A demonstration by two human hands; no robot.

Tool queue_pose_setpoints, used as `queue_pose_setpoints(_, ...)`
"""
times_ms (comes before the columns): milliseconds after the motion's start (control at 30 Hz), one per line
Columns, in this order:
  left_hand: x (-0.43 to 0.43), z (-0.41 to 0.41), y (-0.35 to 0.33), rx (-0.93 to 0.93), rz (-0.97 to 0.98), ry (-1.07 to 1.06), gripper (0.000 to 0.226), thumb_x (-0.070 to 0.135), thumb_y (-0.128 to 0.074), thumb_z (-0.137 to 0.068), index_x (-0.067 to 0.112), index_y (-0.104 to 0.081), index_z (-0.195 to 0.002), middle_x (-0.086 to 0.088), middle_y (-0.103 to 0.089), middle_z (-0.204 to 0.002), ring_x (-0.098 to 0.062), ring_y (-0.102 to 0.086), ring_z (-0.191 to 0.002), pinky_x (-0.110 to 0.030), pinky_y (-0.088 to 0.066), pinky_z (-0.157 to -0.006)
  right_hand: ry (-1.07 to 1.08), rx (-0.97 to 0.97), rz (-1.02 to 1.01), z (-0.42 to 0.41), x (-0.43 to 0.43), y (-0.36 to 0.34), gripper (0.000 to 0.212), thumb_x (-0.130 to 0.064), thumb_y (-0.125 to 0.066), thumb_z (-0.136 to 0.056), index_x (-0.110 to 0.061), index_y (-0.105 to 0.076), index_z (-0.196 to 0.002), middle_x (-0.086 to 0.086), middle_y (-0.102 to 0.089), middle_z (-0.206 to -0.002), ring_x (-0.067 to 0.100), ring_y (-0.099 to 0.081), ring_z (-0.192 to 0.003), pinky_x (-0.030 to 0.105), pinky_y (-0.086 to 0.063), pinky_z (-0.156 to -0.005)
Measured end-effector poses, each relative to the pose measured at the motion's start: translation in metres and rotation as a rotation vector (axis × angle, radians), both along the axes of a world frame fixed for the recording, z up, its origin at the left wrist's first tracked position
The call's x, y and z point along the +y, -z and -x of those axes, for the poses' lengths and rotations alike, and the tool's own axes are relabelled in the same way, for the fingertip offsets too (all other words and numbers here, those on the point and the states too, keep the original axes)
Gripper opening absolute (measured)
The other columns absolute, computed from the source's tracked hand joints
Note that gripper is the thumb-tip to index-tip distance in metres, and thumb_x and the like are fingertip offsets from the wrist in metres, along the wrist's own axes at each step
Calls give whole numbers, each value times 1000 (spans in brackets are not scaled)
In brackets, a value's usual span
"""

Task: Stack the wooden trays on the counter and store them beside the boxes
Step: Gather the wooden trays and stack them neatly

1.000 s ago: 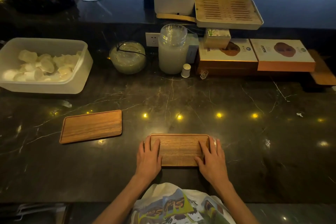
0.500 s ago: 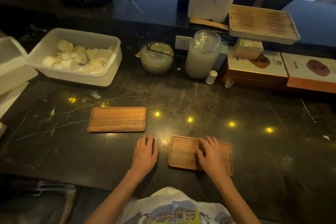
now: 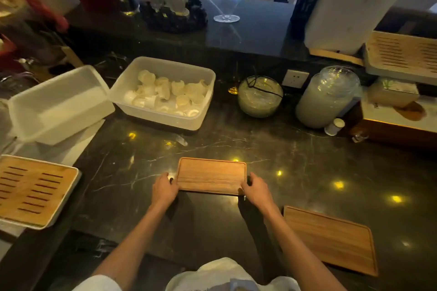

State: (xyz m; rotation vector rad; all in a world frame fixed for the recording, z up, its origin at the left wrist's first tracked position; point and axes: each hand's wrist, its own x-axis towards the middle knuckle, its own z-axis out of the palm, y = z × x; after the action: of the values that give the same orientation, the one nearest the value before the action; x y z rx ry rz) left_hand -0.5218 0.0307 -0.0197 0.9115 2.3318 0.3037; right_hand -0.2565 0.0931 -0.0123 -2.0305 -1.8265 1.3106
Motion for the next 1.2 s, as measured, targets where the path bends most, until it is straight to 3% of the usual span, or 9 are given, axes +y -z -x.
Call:
queue_pose_setpoints(167,7,20,11,-155,-14,-23,33,7,-52,-91,-1,-59,-122,-24,-63,-120,-37,-58,-113,-37,-45,-93,272,149,70,21,0,18,45,-9,-59,-92,-9,-49,-136,11,-59,-129,23,-57,-116,36,-49,-99)
queue_pose_setpoints(267,11,20,14,-280,-35,-47,34,0,-53,-90,-1,-59,-123,-21,-68,-105,-32,-62,-100,-35,-48,-89,391,237,117,19,-5,26,48,-5,-61,-91,-8,-46,-136,10,-60,-123,20,-58,-110,31,-51,-90)
queue_pose_setpoints(367,10,17,11,-374,-20,-120,25,-1,-58,-88,1,-57,-113,-12,-58,-68,-23,-55,-61,-35,-50,-60,448,270,164,10,-12,29,35,-5,-60,-91,-9,-50,-125,5,-63,-106,17,-60,-94,28,-53,-75)
queue_pose_setpoints(433,6,15,8,-393,6,-146,13,8,-61,-90,9,-50,-96,-9,-52,-62,-20,-47,-49,-32,-42,-48,465,320,193,1,-21,29,29,-3,-58,-92,-8,-50,-119,10,-64,-103,20,-63,-94,35,-56,-77)
queue_pose_setpoints(533,-6,9,7,-445,17,-122,27,21,-63,-91,16,-38,-81,-7,-48,-65,-18,-41,-48,-29,-34,-42,465,418,191,-21,-39,24,30,-2,-58,-92,-10,-49,-120,8,-64,-93,19,-64,-88,37,-57,-79)
queue_pose_setpoints(867,-34,-84,-4,-522,-9,88,16,25,-53,-97,11,-49,-89,-9,-57,-74,-18,-50,-53,-28,-40,-46,531,575,90,-141,-90,-2,28,-4,-61,-91,-19,-53,-113,9,-64,-93,18,-67,-83,22,-55,-60)
queue_pose_setpoints(1000,-39,-158,3,-511,-97,203,18,13,-55,-95,13,-44,-81,-8,-48,-64,-18,-44,-46,-27,-36,-43,593,471,-7,-212,-109,-1,35,8,-60,-88,1,-52,-121,9,-56,-79,18,-55,-69,13,-48,-55)
queue_pose_setpoints(1100,-43,-215,6,-510,-100,277,18,11,-54,-95,14,-43,-80,-8,-48,-64,-18,-45,-47,-28,-38,-44,635,381,-51,-261,-122,1,33,10,-59,-88,5,-53,-120,7,-52,-78,20,-50,-74,23,-46,-63)
queue_pose_setpoints(1200,-46,-258,8,-479,-50,373,15,19,-54,-93,17,-46,-80,-9,-57,-74,-21,-53,-63,-36,-43,-58,653,357,-60,-303,-131,0,33,7,-59,-89,0,-56,-121,11,-56,-84,25,-54,-82,42,-50,-78)
